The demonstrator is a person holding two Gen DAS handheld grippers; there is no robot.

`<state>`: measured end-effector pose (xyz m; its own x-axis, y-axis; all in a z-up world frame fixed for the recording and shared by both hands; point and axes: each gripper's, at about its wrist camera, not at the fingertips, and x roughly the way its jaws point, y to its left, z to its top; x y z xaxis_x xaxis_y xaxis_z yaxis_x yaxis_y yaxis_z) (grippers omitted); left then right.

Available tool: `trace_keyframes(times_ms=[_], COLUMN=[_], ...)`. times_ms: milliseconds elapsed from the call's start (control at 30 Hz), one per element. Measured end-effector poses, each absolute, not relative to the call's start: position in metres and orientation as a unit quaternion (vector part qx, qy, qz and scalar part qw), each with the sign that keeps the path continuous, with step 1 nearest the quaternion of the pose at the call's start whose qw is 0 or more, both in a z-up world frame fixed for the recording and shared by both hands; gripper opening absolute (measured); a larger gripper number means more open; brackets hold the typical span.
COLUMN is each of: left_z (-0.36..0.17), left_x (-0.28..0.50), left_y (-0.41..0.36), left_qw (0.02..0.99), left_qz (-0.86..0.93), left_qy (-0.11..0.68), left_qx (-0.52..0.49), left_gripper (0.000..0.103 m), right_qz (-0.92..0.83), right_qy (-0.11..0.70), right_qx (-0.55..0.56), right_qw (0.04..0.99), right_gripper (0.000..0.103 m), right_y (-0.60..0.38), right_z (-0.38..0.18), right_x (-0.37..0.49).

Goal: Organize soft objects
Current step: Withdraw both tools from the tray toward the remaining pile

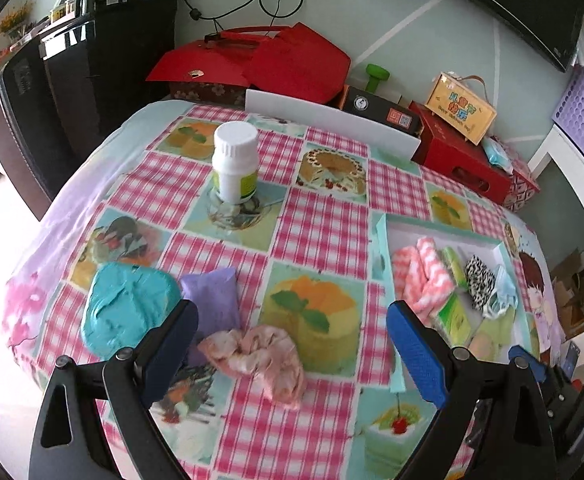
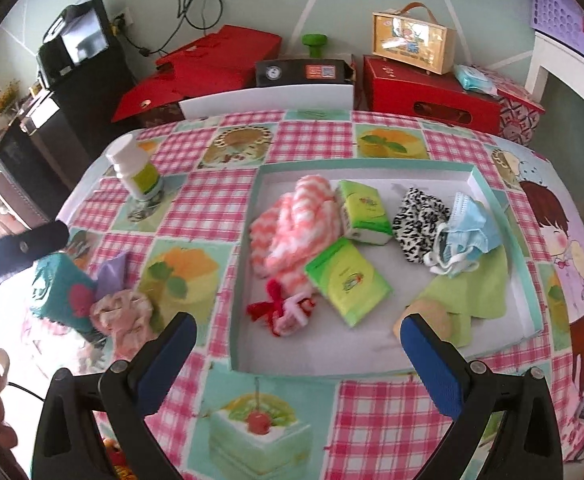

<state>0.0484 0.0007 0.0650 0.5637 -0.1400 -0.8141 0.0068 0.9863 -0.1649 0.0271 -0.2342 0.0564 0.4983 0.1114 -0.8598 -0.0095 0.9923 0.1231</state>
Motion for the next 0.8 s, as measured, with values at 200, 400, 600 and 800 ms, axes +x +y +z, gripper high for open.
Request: trace_keyframes(times_ms=[200, 400, 600, 800], left_z=[0.058, 0.054, 0.043, 0.029], left_x=[0.032, 0.015, 0.006, 0.001], left_y=[0.021, 0.038, 0.055, 0.069], left_qw=[0.874, 0.874, 0.869, 0.868], left_qz=[-0.045, -0.038, -0.036, -0.031], left_qy=[0.472, 0.472, 0.477, 0.479], left_qx=[-0.106, -0.111, -0.126, -0.131], left_gripper=[0.095, 0.095, 0.096, 0.097], right_qz=[0.054, 0.084, 0.114, 0.141], right_qy=[0.496, 0.486, 0.482, 0.482], right_qx=[0.041, 0.045, 0.024, 0.003], right_qw=[0.865, 0.869, 0.868, 0.865], right_gripper=[0.103, 0.103, 0.103, 0.103], right_y=[-0.219, -0.204, -0.181, -0.159], right_z=[0.06, 0.063, 0.062, 0.057], right_x=[0.016, 0.009, 0.006, 0.006])
